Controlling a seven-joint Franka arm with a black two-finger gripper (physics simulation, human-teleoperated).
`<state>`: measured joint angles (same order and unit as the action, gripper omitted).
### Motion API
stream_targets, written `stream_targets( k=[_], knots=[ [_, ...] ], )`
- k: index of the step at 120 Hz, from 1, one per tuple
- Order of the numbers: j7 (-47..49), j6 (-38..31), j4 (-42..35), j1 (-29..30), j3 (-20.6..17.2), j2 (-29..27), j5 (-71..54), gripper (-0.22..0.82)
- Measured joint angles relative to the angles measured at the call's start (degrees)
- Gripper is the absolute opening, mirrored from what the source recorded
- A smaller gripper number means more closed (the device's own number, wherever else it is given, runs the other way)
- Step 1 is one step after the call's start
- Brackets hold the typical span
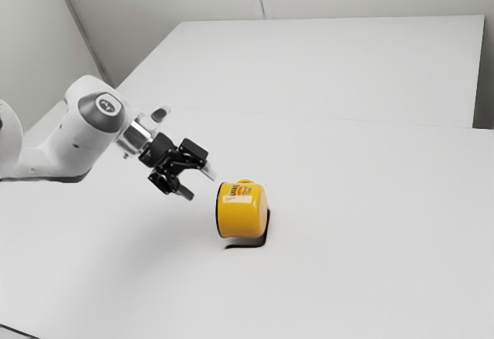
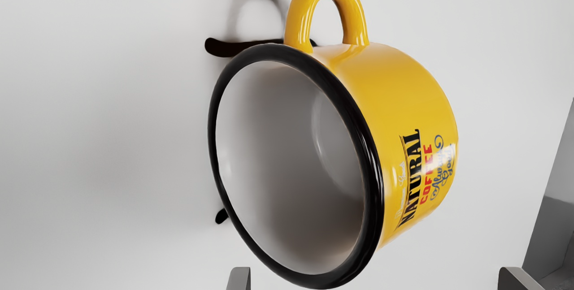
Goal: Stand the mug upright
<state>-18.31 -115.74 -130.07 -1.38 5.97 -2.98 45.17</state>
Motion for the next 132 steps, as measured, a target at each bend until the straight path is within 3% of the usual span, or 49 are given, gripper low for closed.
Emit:
stream_targets(
  k=[50,103,132],
  knots=[
    [-18.94,-0.58,-1.13,1.85,1.42,5.16,13.79,0.6],
    [-29.13,8.32,-0.7,-0.02,1.06,10.91,24.42,0.6],
    [-32.28,12.03,0.08,-0.01,1.22,11.91,26.68,0.43]
  ],
)
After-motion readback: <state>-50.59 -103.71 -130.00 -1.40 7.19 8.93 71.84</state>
